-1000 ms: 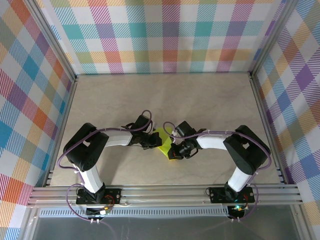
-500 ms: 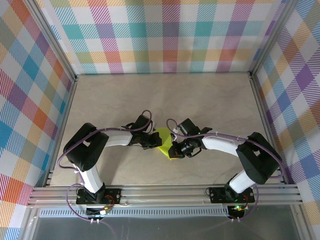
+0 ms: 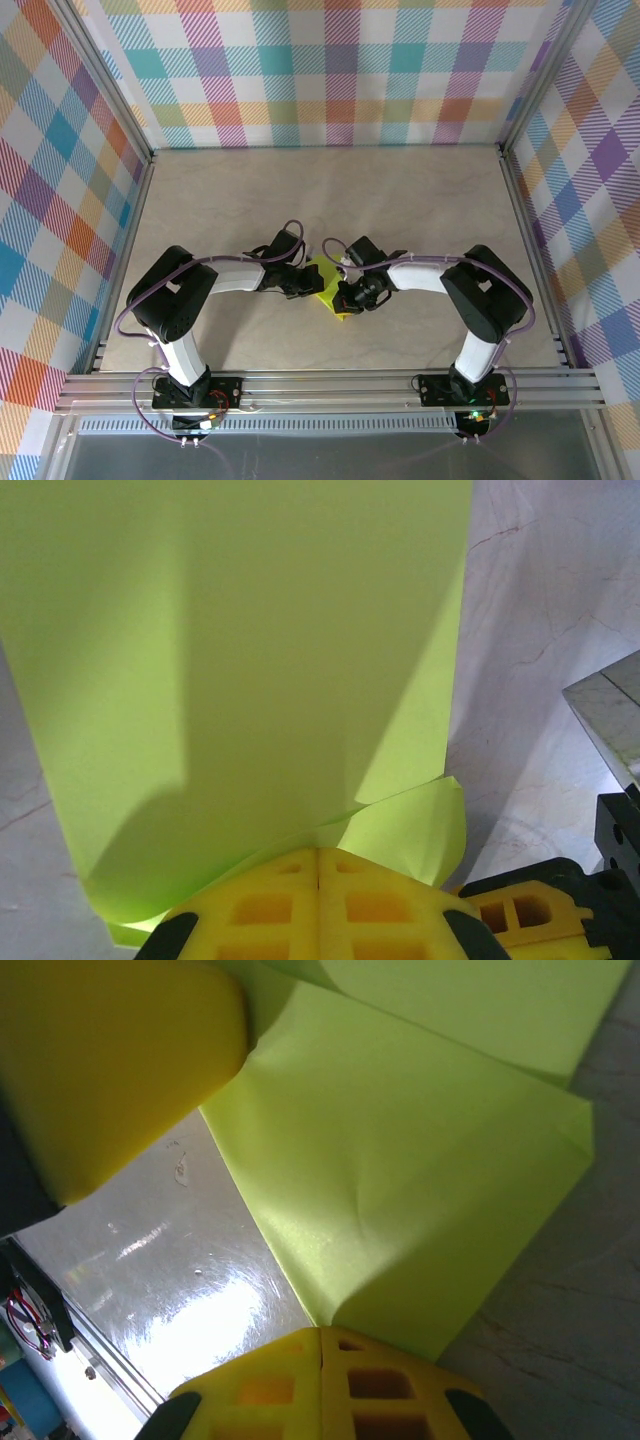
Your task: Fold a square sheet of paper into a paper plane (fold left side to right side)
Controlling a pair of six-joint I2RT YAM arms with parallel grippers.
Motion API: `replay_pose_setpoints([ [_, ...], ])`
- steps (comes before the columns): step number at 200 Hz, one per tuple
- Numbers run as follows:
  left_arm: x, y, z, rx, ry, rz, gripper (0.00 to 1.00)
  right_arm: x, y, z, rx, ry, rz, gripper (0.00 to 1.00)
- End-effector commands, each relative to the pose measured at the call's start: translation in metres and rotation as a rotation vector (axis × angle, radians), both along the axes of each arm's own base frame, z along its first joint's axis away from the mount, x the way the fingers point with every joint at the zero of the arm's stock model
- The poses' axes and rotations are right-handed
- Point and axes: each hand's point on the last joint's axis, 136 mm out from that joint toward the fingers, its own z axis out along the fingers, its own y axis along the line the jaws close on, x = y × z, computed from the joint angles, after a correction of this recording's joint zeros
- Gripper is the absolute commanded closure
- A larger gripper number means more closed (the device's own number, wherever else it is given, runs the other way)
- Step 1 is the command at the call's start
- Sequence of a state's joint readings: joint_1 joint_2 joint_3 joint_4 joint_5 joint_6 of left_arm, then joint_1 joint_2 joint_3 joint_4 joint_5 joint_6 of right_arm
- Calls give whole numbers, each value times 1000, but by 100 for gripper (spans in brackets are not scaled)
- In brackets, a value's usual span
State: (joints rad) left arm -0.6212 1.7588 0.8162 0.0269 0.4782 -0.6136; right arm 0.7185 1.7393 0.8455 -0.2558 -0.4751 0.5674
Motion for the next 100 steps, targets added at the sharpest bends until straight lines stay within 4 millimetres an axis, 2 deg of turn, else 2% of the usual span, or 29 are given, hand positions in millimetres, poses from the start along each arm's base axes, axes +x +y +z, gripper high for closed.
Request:
replay_pose_setpoints([
  [1,-7,9,-11,65,27,16,100,-18,-29,-30,-139,60,-8,100],
  [52,1,2,25,-41,-92,29,100,-37,-58,-59,-247,97,-21,100],
  [100,-19,-5,43,-130,-172,21,100,-39,-72,-69,-317,86,-25,100],
])
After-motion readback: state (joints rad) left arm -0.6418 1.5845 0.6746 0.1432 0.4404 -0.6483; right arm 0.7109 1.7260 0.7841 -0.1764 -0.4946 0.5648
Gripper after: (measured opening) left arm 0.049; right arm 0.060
